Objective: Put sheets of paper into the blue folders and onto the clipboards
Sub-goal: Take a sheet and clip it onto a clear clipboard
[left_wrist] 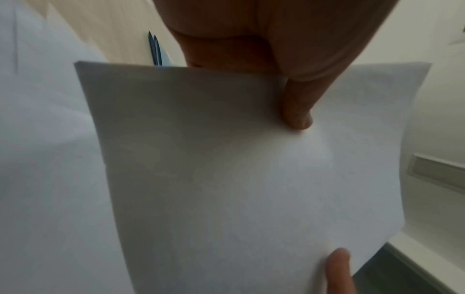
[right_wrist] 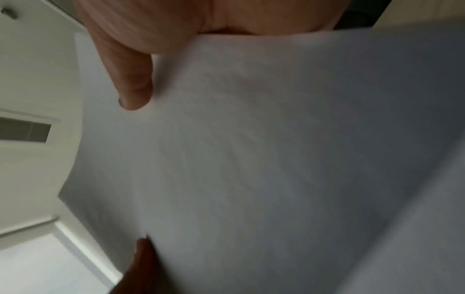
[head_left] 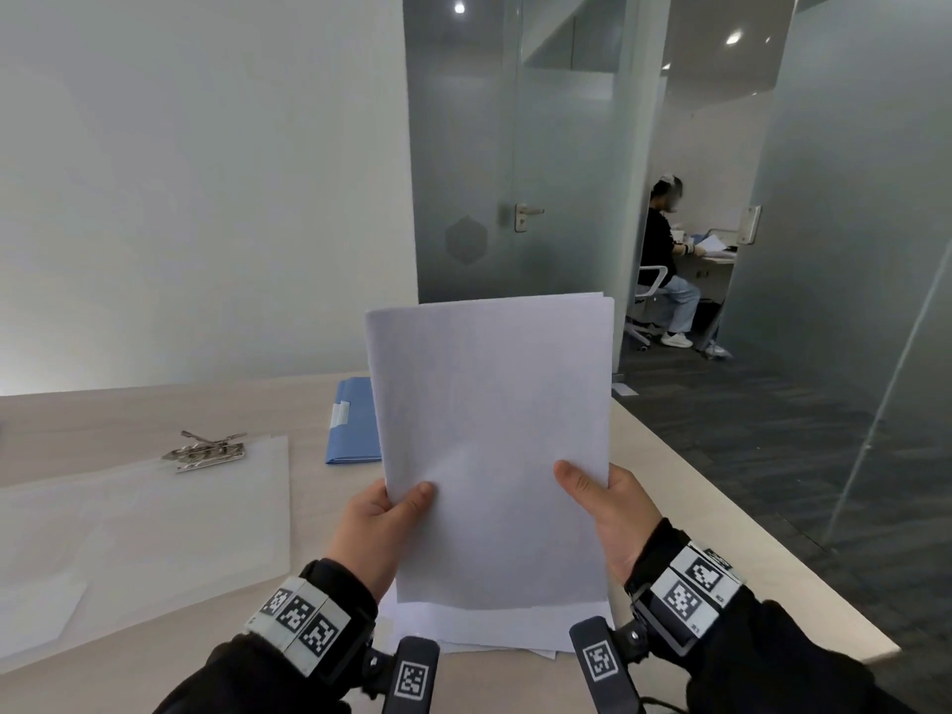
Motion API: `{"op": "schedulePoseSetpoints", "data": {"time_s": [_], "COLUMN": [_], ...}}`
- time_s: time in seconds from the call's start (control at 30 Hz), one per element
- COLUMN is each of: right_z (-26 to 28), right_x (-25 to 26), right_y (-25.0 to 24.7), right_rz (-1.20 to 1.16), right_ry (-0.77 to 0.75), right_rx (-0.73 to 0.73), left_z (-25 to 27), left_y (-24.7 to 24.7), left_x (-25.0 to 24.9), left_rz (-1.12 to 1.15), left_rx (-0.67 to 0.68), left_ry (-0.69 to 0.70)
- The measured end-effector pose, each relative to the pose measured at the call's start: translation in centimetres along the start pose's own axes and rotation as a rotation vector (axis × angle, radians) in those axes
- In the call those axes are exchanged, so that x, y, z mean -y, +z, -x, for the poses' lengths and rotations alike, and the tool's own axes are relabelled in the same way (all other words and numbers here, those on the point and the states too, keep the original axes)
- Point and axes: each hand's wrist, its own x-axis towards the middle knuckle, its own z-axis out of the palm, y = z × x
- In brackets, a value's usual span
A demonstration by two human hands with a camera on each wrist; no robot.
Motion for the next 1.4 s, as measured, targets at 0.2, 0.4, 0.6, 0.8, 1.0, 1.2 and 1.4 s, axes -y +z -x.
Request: {"op": "schedulePoseSetpoints", "data": {"time_s": [0.2,0.4,0.6,0.8,1.0,1.2,1.4], "right_z": [-0.2,-1.6,-3.1,-3.2,-3.0,-2.4,-1.6], "right_x": [-2.3,-4.6,-6.6,-7.7,-8.3,-9.2,-10.4], "right_y": [4.7,9.8,14.1,19.2,24.4,28.0,30.9], "right_rz": [0.265,0.332,0.314,0.266,0.236,0.192,0.301], "right_ry": [0.047,0.112,0.167,0.257,0.236,0.278,0.288], "right_rx": [0.203,0.243,0.247,0.291,0.289,0.322,0.467], "left_z": [-0.2,1.2,2.0,4.1,7.4,11.2,14.9], "left_y": [-5.7,-12.4,-22.5,-27.2,-23.2,-22.1,-29.2], "left_x": [-1.6,-3.6,-3.4,-1.9,-2.0,-2.8,-4.8], "left_rz": [0.076,-0.132,-0.682,-1.012,-1.225,-0.582,-0.457], "left_rx": [-0.192,-0.188,-0.349,-0.319,-0.061,-0.039,-0.572], "left_ry": [-0.036,-0.177,-0.377,-0.663,-0.662,-0.444,-0.232]}}
